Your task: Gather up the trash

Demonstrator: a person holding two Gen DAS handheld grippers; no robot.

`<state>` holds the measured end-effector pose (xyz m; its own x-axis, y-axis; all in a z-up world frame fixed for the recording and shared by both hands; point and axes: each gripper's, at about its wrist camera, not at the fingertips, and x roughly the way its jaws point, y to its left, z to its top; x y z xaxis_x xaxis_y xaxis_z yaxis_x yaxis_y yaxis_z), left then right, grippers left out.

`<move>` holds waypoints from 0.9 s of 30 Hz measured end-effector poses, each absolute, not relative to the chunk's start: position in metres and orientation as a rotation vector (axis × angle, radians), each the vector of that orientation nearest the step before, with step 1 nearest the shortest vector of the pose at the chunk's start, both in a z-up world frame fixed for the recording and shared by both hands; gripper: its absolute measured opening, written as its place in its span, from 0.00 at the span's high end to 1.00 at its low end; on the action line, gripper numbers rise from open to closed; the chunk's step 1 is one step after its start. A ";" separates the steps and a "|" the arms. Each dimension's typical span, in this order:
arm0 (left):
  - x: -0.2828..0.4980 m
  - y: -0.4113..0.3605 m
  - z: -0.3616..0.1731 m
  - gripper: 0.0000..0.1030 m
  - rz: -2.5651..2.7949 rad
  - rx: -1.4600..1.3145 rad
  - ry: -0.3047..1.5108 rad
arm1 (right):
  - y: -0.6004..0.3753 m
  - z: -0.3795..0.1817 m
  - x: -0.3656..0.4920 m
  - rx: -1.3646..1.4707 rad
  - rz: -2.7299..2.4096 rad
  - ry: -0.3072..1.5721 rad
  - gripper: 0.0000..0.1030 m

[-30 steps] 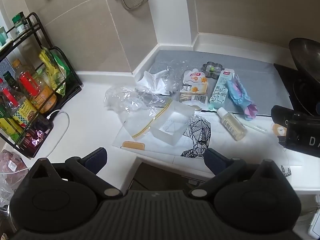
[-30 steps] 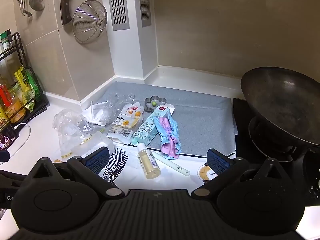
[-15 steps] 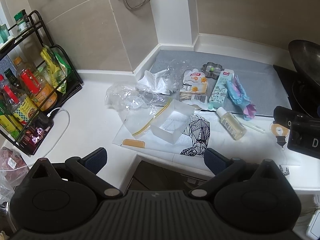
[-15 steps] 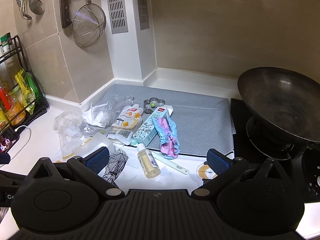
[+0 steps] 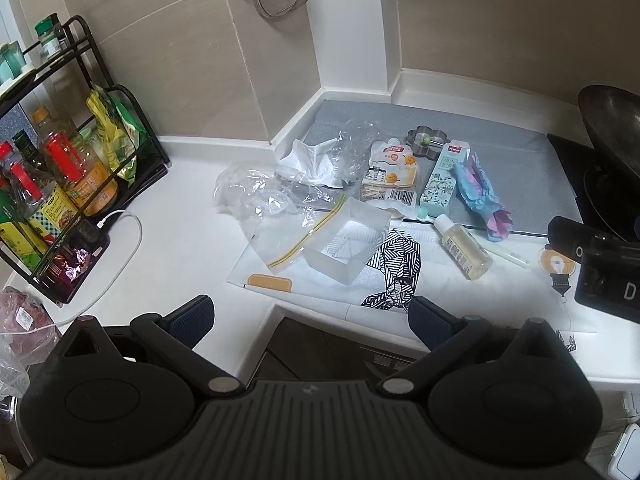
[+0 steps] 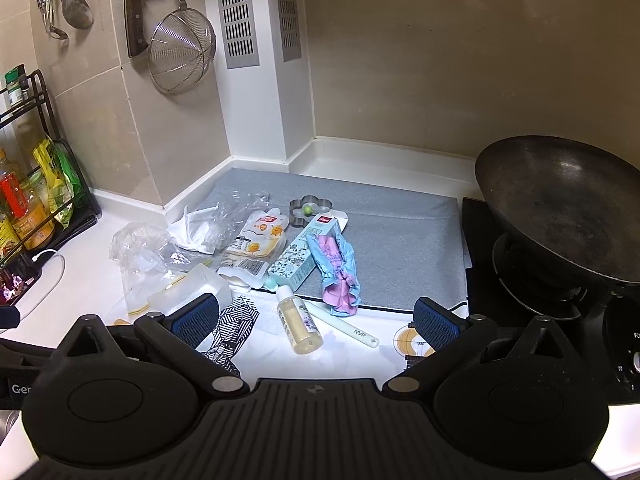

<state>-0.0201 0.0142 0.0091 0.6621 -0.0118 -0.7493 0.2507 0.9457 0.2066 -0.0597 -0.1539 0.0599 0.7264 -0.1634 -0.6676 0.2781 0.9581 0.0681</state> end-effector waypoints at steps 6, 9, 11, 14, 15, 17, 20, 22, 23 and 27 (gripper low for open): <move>-0.021 0.017 0.010 0.00 -0.151 0.303 0.833 | -0.151 0.062 -0.059 0.166 -0.237 0.716 0.00; -0.021 0.018 0.011 0.00 -0.150 0.302 0.832 | -0.149 0.062 -0.060 0.169 -0.235 0.714 0.00; -0.021 0.018 0.011 0.00 -0.152 0.300 0.832 | -0.149 0.063 -0.060 0.168 -0.234 0.713 0.00; -0.022 0.018 0.011 0.00 -0.153 0.303 0.829 | -0.148 0.063 -0.062 0.170 -0.239 0.712 0.00; -0.022 0.018 0.012 0.00 -0.154 0.303 0.829 | -0.149 0.063 -0.062 0.171 -0.242 0.713 0.00; -0.023 0.017 0.012 0.00 -0.155 0.303 0.829 | -0.149 0.062 -0.062 0.172 -0.243 0.714 0.00; -0.023 0.017 0.012 0.00 -0.156 0.303 0.829 | -0.149 0.063 -0.062 0.171 -0.241 0.713 0.00; -0.024 0.017 0.011 0.00 -0.156 0.302 0.830 | -0.149 0.062 -0.062 0.171 -0.239 0.713 0.00; -0.024 0.017 0.011 0.00 -0.155 0.301 0.830 | -0.149 0.062 -0.062 0.171 -0.238 0.713 0.00; -0.024 0.017 0.011 0.00 -0.151 0.297 0.834 | -0.149 0.062 -0.062 0.168 -0.232 0.713 0.00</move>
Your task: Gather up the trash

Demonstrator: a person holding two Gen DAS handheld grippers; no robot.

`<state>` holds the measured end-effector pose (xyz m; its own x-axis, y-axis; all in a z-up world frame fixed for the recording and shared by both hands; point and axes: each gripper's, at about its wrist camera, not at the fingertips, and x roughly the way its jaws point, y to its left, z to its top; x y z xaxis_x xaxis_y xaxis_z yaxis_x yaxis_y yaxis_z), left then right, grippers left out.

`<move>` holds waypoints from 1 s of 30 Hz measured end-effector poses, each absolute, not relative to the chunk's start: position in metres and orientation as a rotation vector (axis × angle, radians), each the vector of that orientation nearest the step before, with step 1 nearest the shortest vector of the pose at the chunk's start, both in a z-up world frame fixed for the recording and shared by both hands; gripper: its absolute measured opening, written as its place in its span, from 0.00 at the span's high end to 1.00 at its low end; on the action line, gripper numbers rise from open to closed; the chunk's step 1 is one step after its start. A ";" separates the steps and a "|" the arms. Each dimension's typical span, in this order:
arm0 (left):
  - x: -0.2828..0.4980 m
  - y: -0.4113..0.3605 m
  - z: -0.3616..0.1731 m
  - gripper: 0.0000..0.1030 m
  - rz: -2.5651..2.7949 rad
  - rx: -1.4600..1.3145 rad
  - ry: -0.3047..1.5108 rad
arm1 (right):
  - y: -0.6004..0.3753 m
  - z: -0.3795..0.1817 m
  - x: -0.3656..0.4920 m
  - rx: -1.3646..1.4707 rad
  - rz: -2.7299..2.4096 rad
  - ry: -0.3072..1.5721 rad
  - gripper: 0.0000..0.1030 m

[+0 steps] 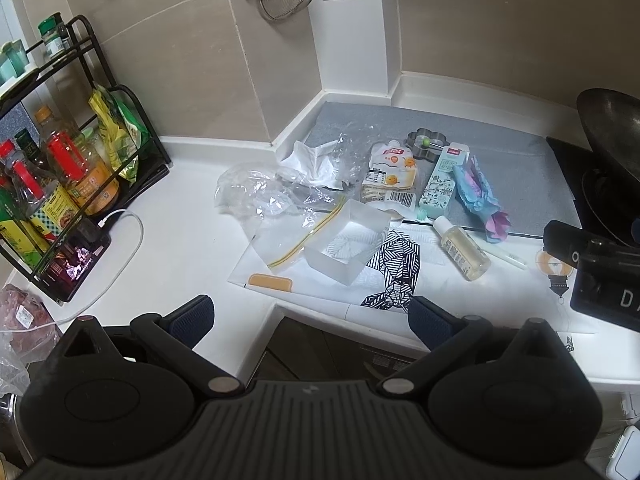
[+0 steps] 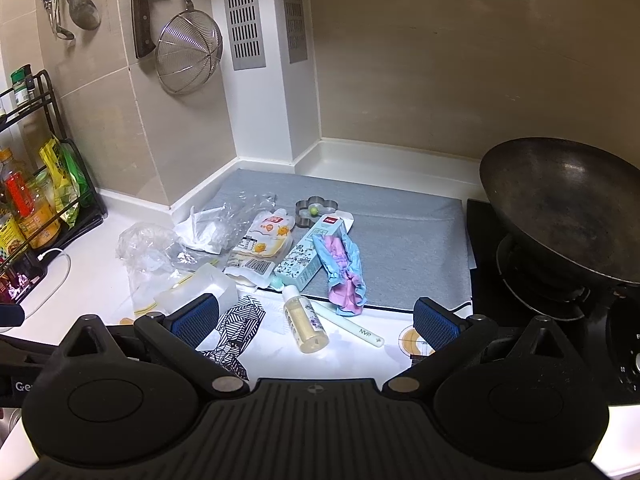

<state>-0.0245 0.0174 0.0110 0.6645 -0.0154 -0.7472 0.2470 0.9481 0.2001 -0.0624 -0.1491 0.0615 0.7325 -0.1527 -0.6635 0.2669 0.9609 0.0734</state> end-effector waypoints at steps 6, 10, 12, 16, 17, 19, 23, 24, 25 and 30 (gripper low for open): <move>-0.025 0.019 0.012 0.00 -0.147 0.294 0.831 | -0.149 0.062 -0.063 0.169 -0.227 0.711 0.00; -0.025 0.019 0.012 0.00 -0.147 0.293 0.832 | -0.148 0.062 -0.064 0.167 -0.223 0.711 0.00; -0.025 0.019 0.012 0.00 -0.148 0.293 0.832 | -0.148 0.062 -0.064 0.167 -0.224 0.711 0.00; -0.025 0.019 0.012 0.00 -0.149 0.293 0.836 | -0.148 0.063 -0.063 0.168 -0.226 0.713 0.00; -0.024 0.018 0.012 0.00 -0.150 0.293 0.837 | -0.149 0.063 -0.063 0.169 -0.226 0.714 0.00; -0.024 0.017 0.011 0.00 -0.151 0.295 0.839 | -0.150 0.062 -0.063 0.171 -0.226 0.717 0.00; -0.019 0.018 0.005 0.00 -0.150 0.294 0.858 | -0.152 0.058 -0.061 0.177 -0.229 0.725 0.00; -0.017 0.019 0.002 0.00 -0.148 0.289 0.868 | -0.154 0.056 -0.060 0.179 -0.231 0.729 0.00; -0.014 0.020 0.000 0.00 -0.144 0.283 0.878 | -0.155 0.054 -0.059 0.182 -0.235 0.734 0.00; -0.004 0.029 -0.015 0.00 -0.121 0.276 0.915 | -0.162 0.041 -0.056 0.201 -0.249 0.769 0.00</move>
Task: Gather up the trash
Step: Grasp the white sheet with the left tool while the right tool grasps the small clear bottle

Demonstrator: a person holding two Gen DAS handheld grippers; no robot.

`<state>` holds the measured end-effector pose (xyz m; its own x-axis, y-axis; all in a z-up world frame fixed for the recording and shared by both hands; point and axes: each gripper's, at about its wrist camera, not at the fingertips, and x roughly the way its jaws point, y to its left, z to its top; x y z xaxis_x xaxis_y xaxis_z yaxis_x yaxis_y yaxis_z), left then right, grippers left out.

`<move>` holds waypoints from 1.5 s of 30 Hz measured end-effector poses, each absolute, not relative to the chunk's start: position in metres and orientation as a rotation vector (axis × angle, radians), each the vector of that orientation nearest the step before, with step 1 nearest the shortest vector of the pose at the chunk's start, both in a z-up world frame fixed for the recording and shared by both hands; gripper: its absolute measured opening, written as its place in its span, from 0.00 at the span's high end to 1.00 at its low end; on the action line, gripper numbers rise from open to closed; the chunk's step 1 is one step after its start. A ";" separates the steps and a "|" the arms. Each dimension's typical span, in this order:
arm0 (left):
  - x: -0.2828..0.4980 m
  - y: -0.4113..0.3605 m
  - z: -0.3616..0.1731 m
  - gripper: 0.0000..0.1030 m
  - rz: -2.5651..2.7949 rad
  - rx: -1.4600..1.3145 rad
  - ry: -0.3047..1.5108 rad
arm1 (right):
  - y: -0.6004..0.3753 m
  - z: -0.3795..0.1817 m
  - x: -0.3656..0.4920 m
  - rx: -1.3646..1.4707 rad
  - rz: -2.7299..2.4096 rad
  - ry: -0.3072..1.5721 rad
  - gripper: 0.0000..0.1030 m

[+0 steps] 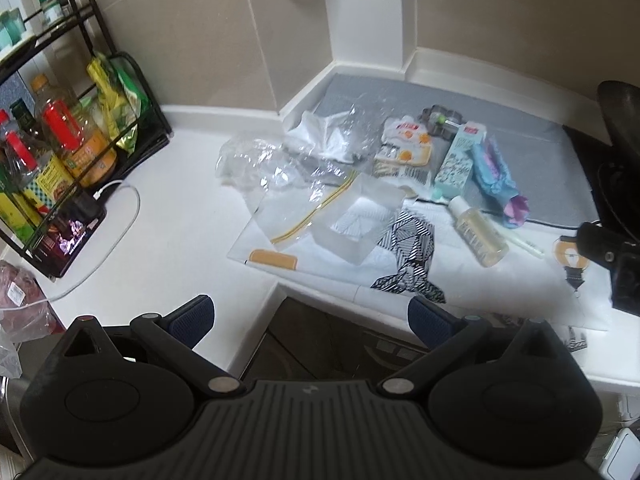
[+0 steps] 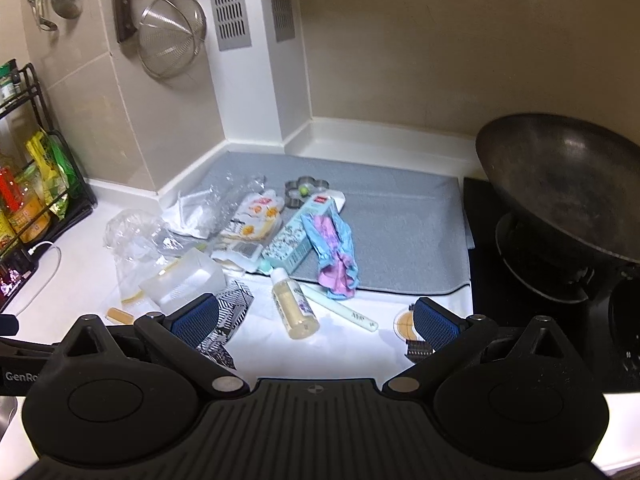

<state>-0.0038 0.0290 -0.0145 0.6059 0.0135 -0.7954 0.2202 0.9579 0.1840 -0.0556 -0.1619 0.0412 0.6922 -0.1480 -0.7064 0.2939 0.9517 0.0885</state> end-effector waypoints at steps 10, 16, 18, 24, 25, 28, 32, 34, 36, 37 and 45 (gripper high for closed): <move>0.025 0.036 -0.041 0.00 -0.189 0.214 0.950 | -0.173 0.006 -0.038 0.196 -0.205 0.833 0.00; 0.059 0.019 -0.063 0.00 -0.260 0.305 0.930 | -0.178 -0.024 -0.017 0.152 -0.173 0.874 0.00; 0.072 0.013 -0.071 0.00 -0.290 0.329 0.920 | -0.181 -0.036 -0.007 0.136 -0.171 0.896 0.00; 0.112 -0.005 -0.090 0.00 -0.312 0.390 0.918 | -0.189 -0.065 0.020 0.161 -0.121 0.927 0.00; 0.118 -0.007 -0.092 0.00 -0.320 0.393 0.925 | -0.190 -0.069 0.024 0.167 -0.108 0.926 0.00; 0.132 -0.010 -0.094 0.00 -0.348 0.394 0.938 | -0.186 -0.076 0.036 0.163 -0.086 0.934 0.00; 0.141 -0.017 -0.097 0.00 -0.367 0.415 0.931 | -0.184 -0.084 0.047 0.159 -0.071 0.939 0.00; 0.143 -0.022 -0.100 0.02 -0.396 0.430 0.938 | -0.184 -0.087 0.051 0.168 -0.051 0.938 0.00; 0.144 -0.027 -0.102 0.06 -0.421 0.454 0.935 | -0.184 -0.089 0.052 0.174 -0.021 0.931 0.06; 0.145 -0.029 -0.104 0.06 -0.427 0.465 0.932 | -0.184 -0.091 0.054 0.178 -0.009 0.932 0.09; 0.168 -0.034 -0.122 0.30 -0.425 0.448 1.012 | -0.177 -0.106 0.063 0.172 0.012 0.972 0.24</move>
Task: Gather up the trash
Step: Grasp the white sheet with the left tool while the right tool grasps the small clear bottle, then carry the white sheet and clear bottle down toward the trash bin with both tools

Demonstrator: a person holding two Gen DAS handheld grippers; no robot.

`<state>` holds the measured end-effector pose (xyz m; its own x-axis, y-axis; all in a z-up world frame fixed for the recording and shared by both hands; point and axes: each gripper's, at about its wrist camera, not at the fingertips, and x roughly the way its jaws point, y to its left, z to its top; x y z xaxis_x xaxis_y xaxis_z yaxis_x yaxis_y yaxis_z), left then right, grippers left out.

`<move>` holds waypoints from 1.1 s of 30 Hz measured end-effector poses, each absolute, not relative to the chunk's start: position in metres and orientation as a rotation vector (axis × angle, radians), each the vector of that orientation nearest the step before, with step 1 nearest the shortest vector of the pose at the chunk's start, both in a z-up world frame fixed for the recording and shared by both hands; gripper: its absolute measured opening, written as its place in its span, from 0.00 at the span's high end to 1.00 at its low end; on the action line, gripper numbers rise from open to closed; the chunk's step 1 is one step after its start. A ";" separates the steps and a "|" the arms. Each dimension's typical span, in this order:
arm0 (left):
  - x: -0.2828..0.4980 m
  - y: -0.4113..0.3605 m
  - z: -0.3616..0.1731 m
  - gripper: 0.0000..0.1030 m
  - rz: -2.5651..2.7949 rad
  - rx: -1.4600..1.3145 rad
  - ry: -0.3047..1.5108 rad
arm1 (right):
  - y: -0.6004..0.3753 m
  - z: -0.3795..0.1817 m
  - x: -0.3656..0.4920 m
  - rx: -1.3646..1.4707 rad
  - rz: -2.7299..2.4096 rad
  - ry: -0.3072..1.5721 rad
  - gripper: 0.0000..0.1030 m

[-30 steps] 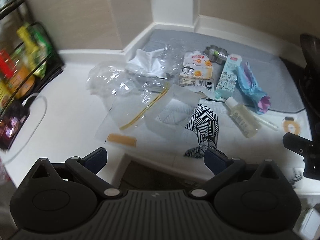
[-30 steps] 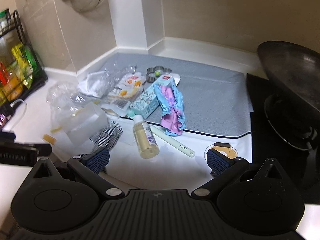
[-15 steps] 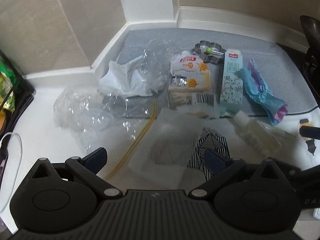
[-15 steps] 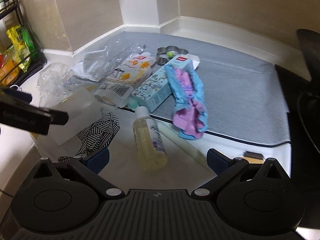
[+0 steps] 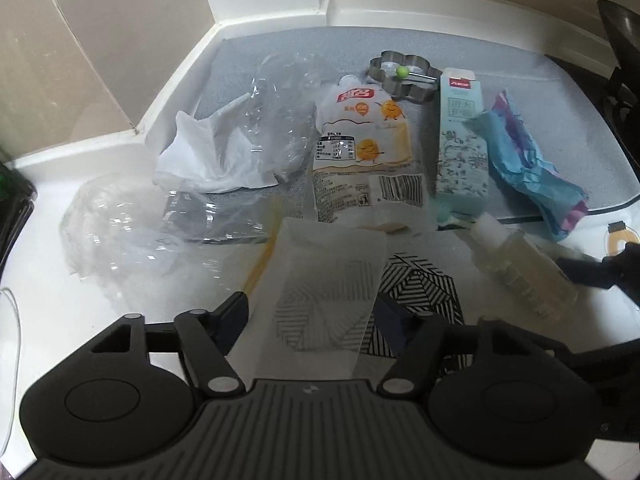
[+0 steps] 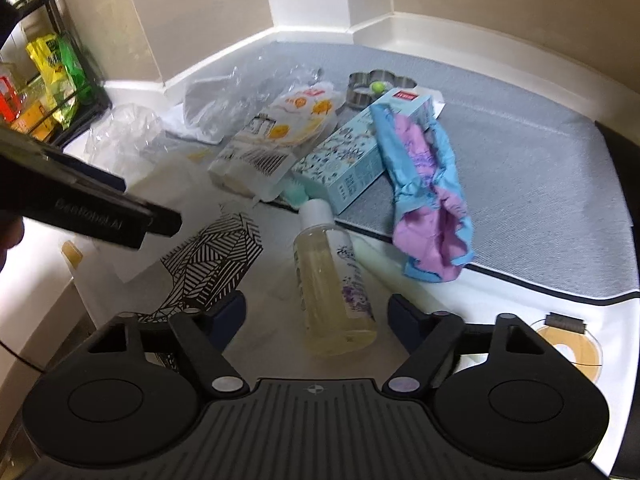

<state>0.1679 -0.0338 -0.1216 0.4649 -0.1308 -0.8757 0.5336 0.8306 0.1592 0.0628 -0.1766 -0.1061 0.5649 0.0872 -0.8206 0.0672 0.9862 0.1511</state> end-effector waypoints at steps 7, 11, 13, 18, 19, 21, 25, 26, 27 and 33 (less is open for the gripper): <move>0.172 -0.039 -0.120 0.47 -0.458 0.437 1.020 | -0.170 -0.108 0.070 0.082 0.007 0.947 0.63; 0.167 -0.028 -0.104 0.49 -0.472 0.347 0.998 | -0.176 -0.105 0.063 0.119 0.042 0.926 0.63; 0.161 -0.020 -0.092 0.49 -0.486 0.301 0.977 | -0.179 -0.101 0.057 0.133 0.038 0.909 0.63; 0.134 -0.008 -0.066 0.48 -0.482 0.277 0.913 | -0.187 -0.090 0.044 0.167 0.029 0.882 0.63; 0.127 -0.005 -0.064 0.48 -0.481 0.274 0.904 | -0.188 -0.088 0.042 0.170 0.029 0.879 0.63; 0.114 -0.001 -0.062 0.48 -0.476 0.279 0.889 | -0.188 -0.086 0.039 0.160 0.023 0.876 0.63; 0.094 0.007 -0.071 0.48 -0.468 0.277 0.909 | -0.186 -0.094 0.039 0.134 0.015 0.912 0.63; 0.091 0.008 -0.074 0.48 -0.464 0.274 0.915 | -0.185 -0.096 0.038 0.127 0.013 0.924 0.63; 0.089 0.011 -0.077 0.48 -0.461 0.269 0.922 | -0.183 -0.099 0.038 0.121 0.010 0.935 0.63; 0.076 0.025 -0.084 0.48 -0.447 0.227 0.950 | -0.173 -0.106 0.040 0.056 0.009 0.950 0.48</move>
<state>0.0758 0.0248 -0.0840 0.5003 -0.2677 -0.8235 0.4636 0.8860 -0.0064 0.0399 -0.1728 -0.1060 0.5819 0.0323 -0.8126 0.0167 0.9985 0.0516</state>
